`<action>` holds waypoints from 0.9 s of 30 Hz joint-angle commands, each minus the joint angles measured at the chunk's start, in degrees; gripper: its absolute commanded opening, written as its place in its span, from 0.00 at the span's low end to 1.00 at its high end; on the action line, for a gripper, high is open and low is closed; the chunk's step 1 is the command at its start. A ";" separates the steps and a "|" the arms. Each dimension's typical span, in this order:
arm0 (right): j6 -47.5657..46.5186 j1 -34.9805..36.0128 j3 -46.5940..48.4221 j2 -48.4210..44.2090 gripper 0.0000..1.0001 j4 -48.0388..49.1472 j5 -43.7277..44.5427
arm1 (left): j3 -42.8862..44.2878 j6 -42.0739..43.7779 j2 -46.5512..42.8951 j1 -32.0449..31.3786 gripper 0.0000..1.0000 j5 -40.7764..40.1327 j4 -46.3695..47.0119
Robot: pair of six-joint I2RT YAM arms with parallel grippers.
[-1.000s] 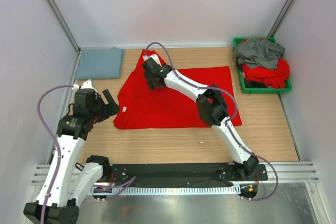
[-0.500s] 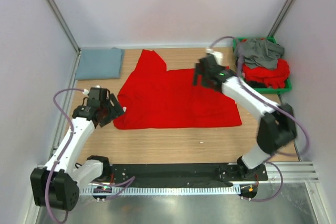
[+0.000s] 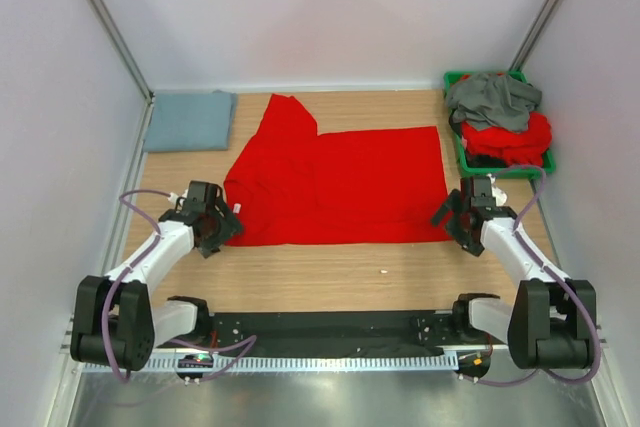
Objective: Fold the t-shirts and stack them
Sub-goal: Fold the tshirt
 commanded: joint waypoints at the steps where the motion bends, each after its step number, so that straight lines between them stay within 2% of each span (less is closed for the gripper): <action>1: 0.97 -2.23 0.21 1.49 0.95 4.59 -6.28 | -1.04 -0.64 -0.71 -0.30 0.72 -2.58 4.63; 6: 2.90 -3.81 -1.28 4.66 0.92 8.54 -6.62 | -1.84 -0.38 -1.06 -0.21 0.65 -2.93 7.28; 9: 3.52 -5.48 -2.43 7.47 0.84 12.41 -6.80 | -1.93 -0.03 -0.19 -0.21 0.61 -3.55 8.15; 10: 3.52 -5.83 -2.52 9.04 0.78 13.55 -6.72 | -1.84 0.15 0.17 -0.30 0.59 -3.72 8.50; 12: 3.70 -6.71 -2.61 10.02 0.63 14.52 -7.15 | -1.66 0.41 1.22 -0.21 0.44 -3.64 9.30; 13: 3.78 -6.80 -2.78 10.46 0.48 15.40 -7.24 | -1.58 0.50 1.57 -0.21 0.37 -3.38 9.65; 14: 3.79 -6.71 -2.96 10.46 0.41 15.75 -7.24 | -1.40 0.67 2.10 -0.30 0.20 -3.37 9.82; 15: 3.79 -6.80 -3.22 10.46 0.33 15.85 -7.24 | -1.22 0.85 2.19 -0.21 0.14 -3.37 9.91; 16: 3.79 -6.80 -3.40 9.85 0.19 15.93 -9.16 | -1.14 0.85 2.28 -0.21 0.07 -3.03 9.91; 17: 3.79 -6.80 -3.48 9.24 0.13 15.50 -9.00 | -0.87 0.94 2.19 -0.21 0.00 -2.85 9.74; 19: 3.87 -6.80 -3.57 7.75 0.01 13.74 -8.56 | -0.70 1.03 1.58 -0.30 0.00 -2.23 8.78; 27: 4.93 -6.80 -1.99 -2.88 0.01 3.21 -4.43 | 0.54 -0.11 -9.39 -0.30 0.00 -2.85 -2.03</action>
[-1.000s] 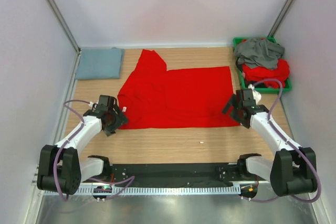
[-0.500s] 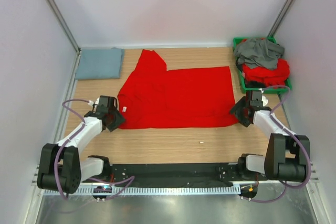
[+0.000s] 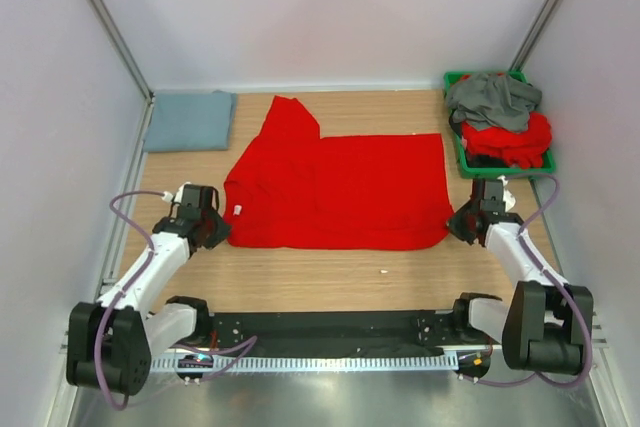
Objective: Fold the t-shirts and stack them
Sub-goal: Fold the tshirt
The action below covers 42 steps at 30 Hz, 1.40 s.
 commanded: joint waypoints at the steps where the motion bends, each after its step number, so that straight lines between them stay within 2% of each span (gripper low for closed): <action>1: 1.08 0.09 1.00 -4.84 0.01 -6.51 2.39 | 2.09 -0.70 -6.02 -0.21 0.00 -0.73 -5.84; 6: 2.92 -0.09 1.00 -9.49 0.02 -12.74 4.41 | 0.86 -4.13 -9.89 -1.79 0.00 2.34 -9.36; 7: 3.28 -0.09 1.00 -11.24 0.03 -13.37 5.20 | 0.86 -4.57 -10.77 -1.97 0.02 2.96 -10.93; 8: 3.71 0.00 1.00 -12.13 0.06 -13.98 5.12 | 1.03 -5.71 -11.30 -2.05 0.09 3.66 -11.99; 10: 5.38 -0.09 1.35 -14.06 0.30 -15.83 4.59 | 1.73 -6.85 -12.70 -3.01 0.20 5.07 -15.40; 11: 5.74 -0.18 1.53 -14.68 0.47 -16.36 4.33 | 2.52 -7.73 -14.62 -3.11 0.33 6.03 -16.21; 12: 6.44 -0.18 2.31 -15.30 0.86 -17.41 4.59 | 3.22 -7.74 -15.51 -3.11 0.43 6.04 -17.09; 13: 6.44 -0.18 2.93 -16.00 0.99 -18.03 5.81 | 5.49 -7.74 -16.48 -3.20 0.63 7.87 -19.36; 15: 5.83 -0.18 5.39 -16.27 1.00 -19.35 7.66 | 8.84 -5.90 -18.59 -3.11 0.77 6.75 -21.74; 16: 5.65 -0.18 7.14 -16.18 1.00 -19.44 9.14 | 12.51 -3.11 -18.94 -3.20 0.87 3.18 -22.62; 18: 5.13 -0.18 8.38 -16.18 1.00 -18.66 9.86 | 16.65 0.15 -17.73 -3.20 0.94 1.21 -17.67; 19: 4.60 -0.18 8.65 -16.10 1.00 -17.34 8.21 | 17.81 1.91 -16.41 -3.11 0.96 1.21 -14.67; 22: 1.71 0.00 8.83 -14.17 1.00 -11.02 3.47 | 24.30 8.41 -4.92 -3.11 0.94 4.01 -2.01; 23: 1.09 0.00 9.17 -11.99 1.00 -8.39 0.49 | 26.93 9.82 4.34 -3.11 0.93 5.15 0.28; 24: 0.65 0.43 9.53 -11.01 1.00 -7.67 -0.06 | 30.18 12.36 9.13 -2.67 0.92 5.60 2.74; 25: 0.12 0.61 9.96 -9.52 1.00 -7.14 -0.50 | 37.61 13.08 15.01 -2.24 0.88 6.04 3.64; 26: -1.19 0.87 10.58 -8.55 1.00 -6.35 -0.68 | 41.68 13.61 20.02 -1.62 0.86 10.74 4.60; 27: -1.90 1.14 10.84 -7.14 1.00 -5.99 -2.69 | 50.43 13.36 30.78 -0.22 0.85 12.61 5.66; 29: -3.92 1.40 10.58 -6.78 1.00 -4.24 -5.15 | 60.48 13.18 40.86 0.84 0.81 18.04 6.02; 30: -4.54 1.75 10.32 -7.65 1.00 -3.80 -5.78 | 71.24 13.09 51.43 1.63 0.80 19.39 4.97; 32: -5.77 2.11 9.53 -8.97 1.00 -3.27 -6.40 | 83.50 13.26 62.12 2.07 0.80 21.94 2.52; 33: -6.30 2.11 9.18 -10.45 1.00 -3.27 -6.83 | 96.09 13.27 71.40 2.34 0.80 24.04 -0.28; 35: -6.83 2.20 8.48 -11.78 1.00 -3.53 -7.45 | 109.25 11.87 81.64 2.69 0.81 26.51 -2.49; 36: -7.09 2.28 8.30 -12.31 1.00 -3.79 -8.15 | 120.80 10.90 85.86 3.30 0.81 28.35 -4.07; 37: -7.09 2.28 7.95 -13.36 1.00 -3.97 -8.68 | 124.31 8.54 92.60 3.57 0.82 29.32 -3.48; 38: -7.27 2.37 7.77 -13.72 1.00 -4.06 -9.38 | 125.47 7.13 94.15 4.09 0.82 29.33 0.88; 41: -7.62 2.46 7.51 -15.56 1.00 -5.19 -10.79 | 116.20 2.12 94.60 4.97 0.82 27.84 10.30; 42: -7.79 2.46 7.59 -16.09 1.00 -5.55 -10.88 | 115.65 1.76 95.48 4.98 0.81 27.14 11.80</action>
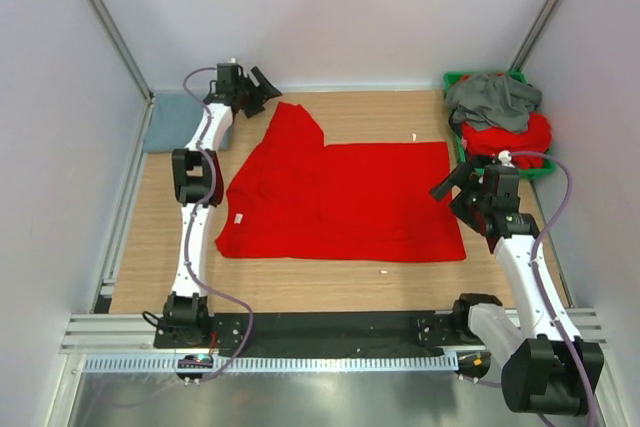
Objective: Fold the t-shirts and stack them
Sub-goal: Fold the tshirt
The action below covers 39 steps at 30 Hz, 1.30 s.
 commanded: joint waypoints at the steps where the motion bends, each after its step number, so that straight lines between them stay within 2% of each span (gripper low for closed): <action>1: -2.09 0.43 -0.17 -2.26 1.00 -0.39 -2.25 | 0.08 -4.76 0.29 1.11 0.81 2.83 7.91; 4: -3.05 0.43 0.54 -3.14 1.00 -1.45 -1.28 | 2.99 -5.99 4.69 0.41 0.77 5.03 7.55; 9: -3.50 0.43 0.98 -2.26 1.00 -1.98 -0.58 | -0.61 -3.36 4.35 -2.40 0.69 6.00 7.29; 19: -3.58 0.43 0.89 -3.05 1.00 -2.59 -0.57 | -0.88 -0.46 3.73 -3.90 0.47 1.87 4.57; 25: -3.76 0.43 0.80 -2.26 1.00 -2.42 -0.66 | -0.79 0.07 3.12 -3.99 0.00 1.17 4.83; 33: -3.59 0.43 1.86 -2.17 1.00 -1.11 -0.58 | -4.38 3.50 -3.20 -4.78 0.00 1.78 3.34; 37: -4.37 0.60 5.89 1.50 1.00 -0.57 -0.67 | -9.74 5.34 -13.63 -4.78 0.00 1.78 0.18; 39: -5.08 0.52 10.28 7.04 1.00 -2.33 0.47 | -15.25 7.62 -18.04 -4.78 0.00 1.69 -1.40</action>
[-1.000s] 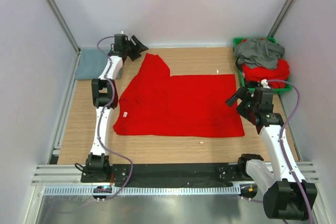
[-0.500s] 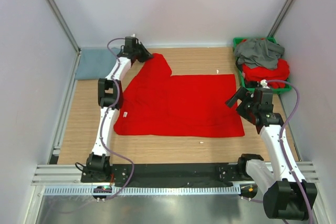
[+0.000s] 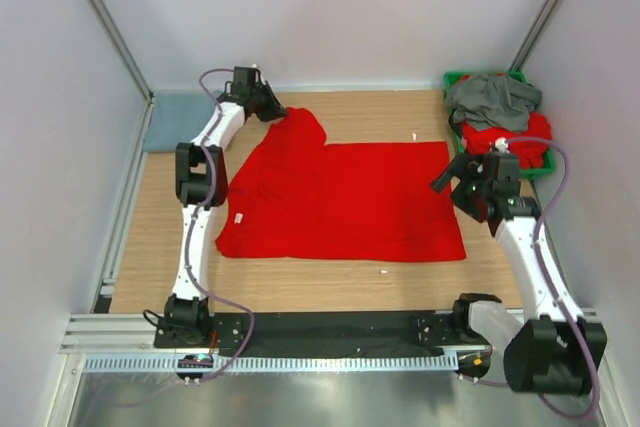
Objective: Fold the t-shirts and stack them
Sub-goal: Fold the tshirt
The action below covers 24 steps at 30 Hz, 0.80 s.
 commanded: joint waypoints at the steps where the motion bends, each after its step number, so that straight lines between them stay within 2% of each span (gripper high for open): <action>1: -2.11 0.27 7.88 8.39 1.00 0.56 2.11 | -5.36 4.98 -15.64 -0.21 0.00 -0.77 -3.13; 4: -2.55 0.19 14.21 14.12 1.00 0.55 3.35 | -11.78 7.27 -21.20 -0.21 0.00 -2.01 -6.65; 9: -3.43 0.19 29.59 30.12 0.99 -2.87 4.93 | -19.25 9.90 -31.23 -1.26 0.00 -4.29 -13.15; 14: -3.43 1.41 41.44 40.84 0.92 -3.92 7.31 | -25.49 13.07 -37.38 -3.20 0.00 -6.67 -18.16; 17: -3.25 3.08 49.43 48.84 0.87 -6.73 11.08 | -33.47 13.43 -41.60 -3.64 0.00 -7.20 -18.61; 22: -4.57 7.39 62.81 63.50 0.82 -13.67 17.48 | -35.53 13.69 -44.86 -4.17 0.00 -8.43 -22.20; 24: -4.66 8.01 67.74 66.60 0.81 -15.18 18.64 | -35.61 13.78 -45.30 -4.26 0.00 -8.87 -23.44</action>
